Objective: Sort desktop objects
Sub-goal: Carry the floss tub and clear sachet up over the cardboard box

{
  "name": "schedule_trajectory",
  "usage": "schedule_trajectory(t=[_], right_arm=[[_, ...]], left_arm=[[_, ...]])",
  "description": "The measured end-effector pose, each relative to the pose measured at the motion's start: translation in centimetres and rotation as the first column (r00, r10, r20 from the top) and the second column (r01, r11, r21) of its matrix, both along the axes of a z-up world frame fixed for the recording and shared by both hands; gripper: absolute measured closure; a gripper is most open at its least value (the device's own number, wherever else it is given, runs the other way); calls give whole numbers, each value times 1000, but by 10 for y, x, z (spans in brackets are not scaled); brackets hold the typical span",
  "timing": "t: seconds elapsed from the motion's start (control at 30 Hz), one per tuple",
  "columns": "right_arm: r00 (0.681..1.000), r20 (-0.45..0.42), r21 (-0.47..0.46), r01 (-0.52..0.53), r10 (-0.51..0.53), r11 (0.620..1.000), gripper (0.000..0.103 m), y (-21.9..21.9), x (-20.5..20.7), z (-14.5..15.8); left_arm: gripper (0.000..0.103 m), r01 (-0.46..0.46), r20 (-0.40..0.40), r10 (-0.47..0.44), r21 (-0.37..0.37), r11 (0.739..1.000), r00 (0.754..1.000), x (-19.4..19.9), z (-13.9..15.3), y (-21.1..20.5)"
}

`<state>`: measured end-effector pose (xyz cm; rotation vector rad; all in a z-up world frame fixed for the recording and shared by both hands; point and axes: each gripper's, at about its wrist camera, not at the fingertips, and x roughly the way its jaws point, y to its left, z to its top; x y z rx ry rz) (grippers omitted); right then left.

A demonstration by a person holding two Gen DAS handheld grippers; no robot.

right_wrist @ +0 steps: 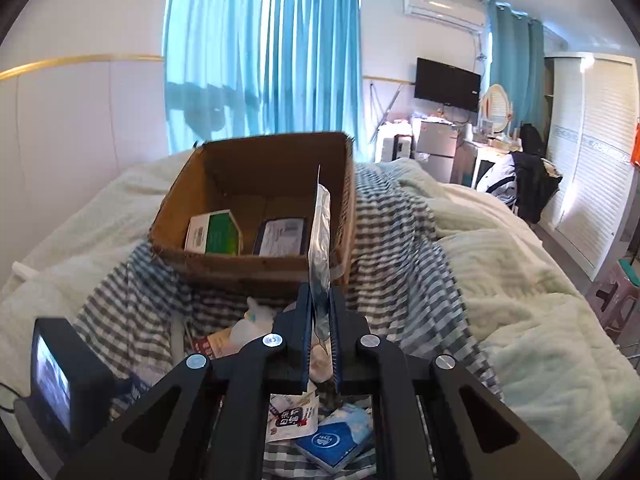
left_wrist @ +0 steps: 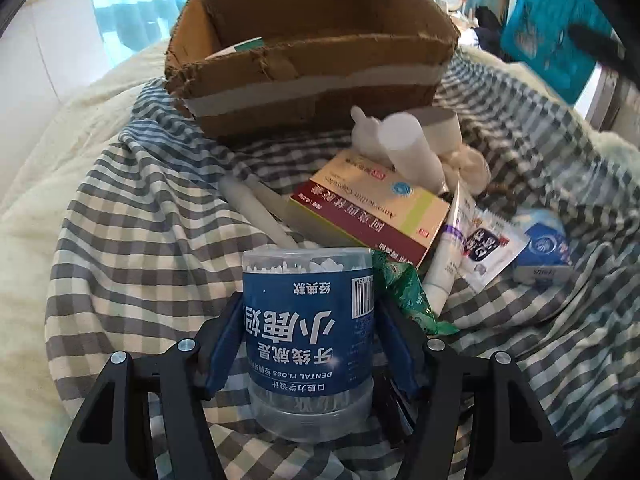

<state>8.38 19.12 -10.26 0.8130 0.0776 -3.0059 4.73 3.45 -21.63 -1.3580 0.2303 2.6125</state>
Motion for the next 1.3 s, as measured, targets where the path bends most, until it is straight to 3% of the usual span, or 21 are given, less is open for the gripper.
schedule_trajectory(t=[0.27,0.37,0.4,0.67,0.97,1.13,1.3], right_arm=[[999,33,-10,-14,15,1000,96,6,-6,-14],[999,28,-11,-15,16,1000,96,6,-4,-12],[1000,21,-7,-15,16,1000,96,5,-3,-10],[1000,-11,7,-23,23,1000,96,2,6,2],[991,-129,-24,-25,22,999,96,6,21,40],[979,-199,-58,-51,38,997,96,4,24,64],[966,-253,-30,-54,45,998,96,-4,18,84]], left_arm=[[36,2,42,-1,-26,1000,999,13,4,2],[34,-10,100,16,-65,998,995,8,-8,2],[41,-7,90,11,-46,999,996,10,-6,0],[41,9,-78,-9,3,1000,997,24,33,1],[41,-9,-271,25,58,998,962,17,105,-13],[41,7,-398,24,76,997,917,9,152,-13],[41,22,-497,33,105,994,867,-15,190,-12]])
